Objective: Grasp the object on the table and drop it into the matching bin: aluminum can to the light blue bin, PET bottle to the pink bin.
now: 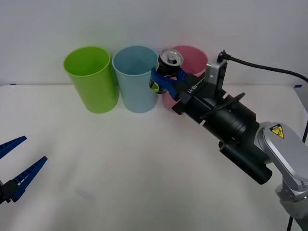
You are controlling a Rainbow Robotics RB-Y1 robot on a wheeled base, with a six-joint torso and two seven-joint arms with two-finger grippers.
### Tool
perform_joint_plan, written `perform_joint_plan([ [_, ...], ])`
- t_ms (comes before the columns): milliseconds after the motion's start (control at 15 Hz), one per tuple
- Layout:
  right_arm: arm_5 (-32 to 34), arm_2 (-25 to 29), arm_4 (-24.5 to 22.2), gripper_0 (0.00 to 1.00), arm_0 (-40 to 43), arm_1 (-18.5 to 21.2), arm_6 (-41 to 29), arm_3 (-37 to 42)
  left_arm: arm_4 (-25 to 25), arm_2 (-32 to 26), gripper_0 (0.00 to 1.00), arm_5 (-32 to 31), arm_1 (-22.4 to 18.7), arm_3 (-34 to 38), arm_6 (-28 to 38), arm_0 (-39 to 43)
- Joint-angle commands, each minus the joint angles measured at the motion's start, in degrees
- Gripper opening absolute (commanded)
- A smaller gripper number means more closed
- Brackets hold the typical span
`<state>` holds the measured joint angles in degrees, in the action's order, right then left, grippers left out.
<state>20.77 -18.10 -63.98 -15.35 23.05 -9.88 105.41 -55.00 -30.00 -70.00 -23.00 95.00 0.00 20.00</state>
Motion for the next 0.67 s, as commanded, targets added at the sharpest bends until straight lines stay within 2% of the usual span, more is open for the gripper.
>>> perform_joint_plan([
  [67, -1.3, 0.0, -1.5, 0.0, -5.3, -2.3, -0.5, -5.3, 0.0, 0.0, 1.0, 0.0, 0.0, 0.0, 0.0, 0.0],
  [333, -4.5, 0.1, -5.0, 0.0, -11.5, -6.3, -0.8, -13.1, 0.0, 0.0, 1.0, 0.0, 0.0, 0.0, 0.0, 0.0],
  [667, -8.8, 0.1, -7.1, 0.0, -18.1, -11.2, -0.4, -22.1, 0.0, 0.0, 1.0, 0.0, 0.0, 0.0, 0.0, 0.0],
])
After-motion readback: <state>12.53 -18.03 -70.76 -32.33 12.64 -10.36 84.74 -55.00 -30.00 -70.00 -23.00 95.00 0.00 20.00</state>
